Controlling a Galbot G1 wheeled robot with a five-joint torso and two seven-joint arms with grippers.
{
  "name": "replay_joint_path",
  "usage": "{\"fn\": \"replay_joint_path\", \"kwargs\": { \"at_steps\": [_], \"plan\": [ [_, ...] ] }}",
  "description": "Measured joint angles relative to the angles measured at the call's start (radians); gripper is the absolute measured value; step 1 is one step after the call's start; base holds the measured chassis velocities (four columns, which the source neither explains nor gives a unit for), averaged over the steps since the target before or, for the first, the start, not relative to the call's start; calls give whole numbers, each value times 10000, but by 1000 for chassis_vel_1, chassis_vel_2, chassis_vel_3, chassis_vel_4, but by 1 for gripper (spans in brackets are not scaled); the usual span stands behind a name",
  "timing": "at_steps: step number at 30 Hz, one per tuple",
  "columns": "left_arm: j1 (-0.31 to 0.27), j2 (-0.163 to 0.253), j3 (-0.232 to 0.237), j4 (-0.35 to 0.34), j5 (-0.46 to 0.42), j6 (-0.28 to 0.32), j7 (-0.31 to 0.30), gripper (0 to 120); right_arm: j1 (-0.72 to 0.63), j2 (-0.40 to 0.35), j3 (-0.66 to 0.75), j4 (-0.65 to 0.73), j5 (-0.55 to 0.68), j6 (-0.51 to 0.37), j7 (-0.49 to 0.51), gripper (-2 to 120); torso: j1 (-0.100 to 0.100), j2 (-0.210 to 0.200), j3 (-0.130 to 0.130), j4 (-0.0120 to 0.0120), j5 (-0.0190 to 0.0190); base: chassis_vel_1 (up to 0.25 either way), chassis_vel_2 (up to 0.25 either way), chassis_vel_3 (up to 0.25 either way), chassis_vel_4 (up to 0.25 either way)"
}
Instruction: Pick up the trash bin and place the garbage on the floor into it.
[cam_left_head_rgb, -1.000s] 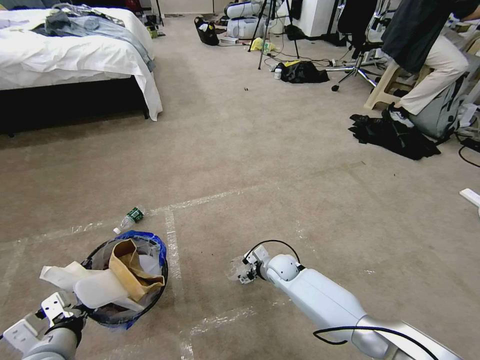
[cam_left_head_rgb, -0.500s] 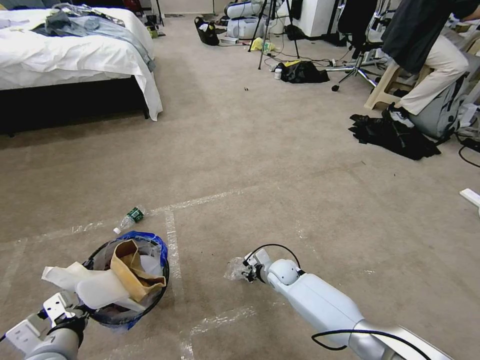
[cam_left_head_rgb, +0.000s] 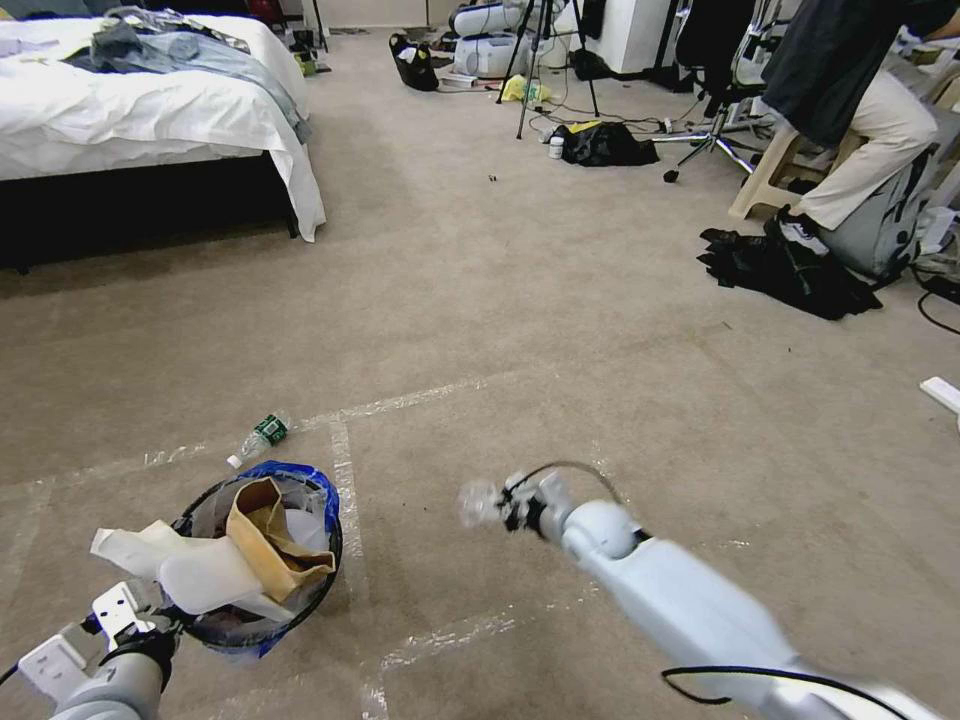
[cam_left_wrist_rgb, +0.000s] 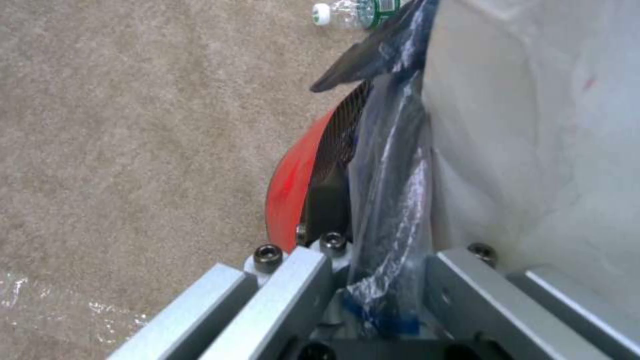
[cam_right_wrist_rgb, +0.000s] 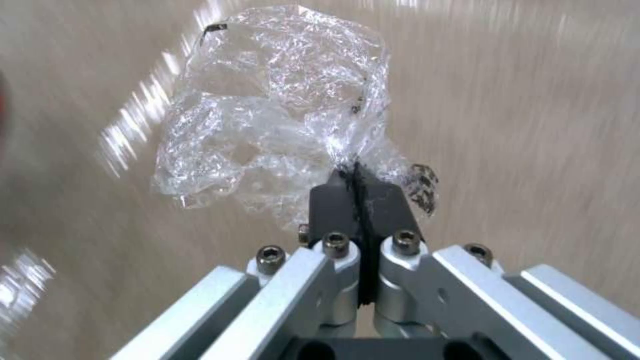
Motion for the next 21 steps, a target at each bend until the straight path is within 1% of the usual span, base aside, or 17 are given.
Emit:
{"fn": "replay_joint_path", "kwargs": {
  "at_steps": [1,2,3,4,6,8,10,11,13,14,15,16,17,18,21],
  "plan": [
    [0,1,1,-32,0,6,-6,0,168,-238,45,713,367,52,29,0,-1,0,-1,1,-1,0,0,0,0],
    [0,1,1,-32,0,6,-6,0,168,-238,45,713,367,52,29,0,-1,0,-1,1,-1,0,0,0,0],
    [1,3,3,-54,0,7,-7,0,379,-392,44,1386,875,208,22,0,0,0,-1,2,-1,0,0,0,0],
    [1,3,3,-54,0,7,-7,0,379,-392,44,1386,875,208,22,0,0,0,-1,2,-1,0,0,0,0],
    [6,-3,23,-87,7,25,-15,0,858,-484,-148,2797,1938,437,-172,0,0,0,-1,3,-1,0,0,0,0],
    [6,-6,26,-98,9,28,-16,0,927,-477,-187,2980,2085,448,-185,0,-1,0,-1,4,-1,0,0,0,0],
    [-3,-30,61,-138,33,37,-20,0,1407,-213,-543,3945,2953,276,-82,0,0,0,-1,2,-1,0,0,0,0],
    [-3,-30,61,-138,33,37,-20,0,1407,-213,-543,3945,2953,276,-82,0,0,0,-1,2,-1,0,0,0,0],
    [-1,-68,88,-161,79,44,-27,0,2096,343,-1187,4733,3831,-219,493,0,-1,0,-1,4,-4,0,0,0,0],
    [-1,-68,88,-161,79,44,-27,0,2096,343,-1187,4733,3831,-219,493,0,-1,0,-1,4,-4,0,0,0,0],
    [6,-81,90,-191,92,46,-30,0,2497,651,-1612,5050,4337,-553,902,0,-1,0,-1,5,-3,0,0,0,0],
    [6,-81,90,-191,92,46,-30,0,2497,651,-1612,5050,4337,-553,902,0,-1,0,-1,5,-3,0,0,0,0],
    [10,-97,89,-223,97,49,-33,0,2836,880,-2042,5239,4673,-765,1212,0,-1,1,-1,5,-4,0,0,0,0],
    [10,-97,89,-223,97,49,-33,0,2836,880,-2042,5239,4673,-765,1212,0,-1,1,-1,5,-4,0,0,0,0],
    [-3,-122,90,-268,99,57,-35,0,3350,1464,-3072,5482,5606,-1366,2295,0,-1,0,0,4,-3,0,0,0,0]
  ]
}}
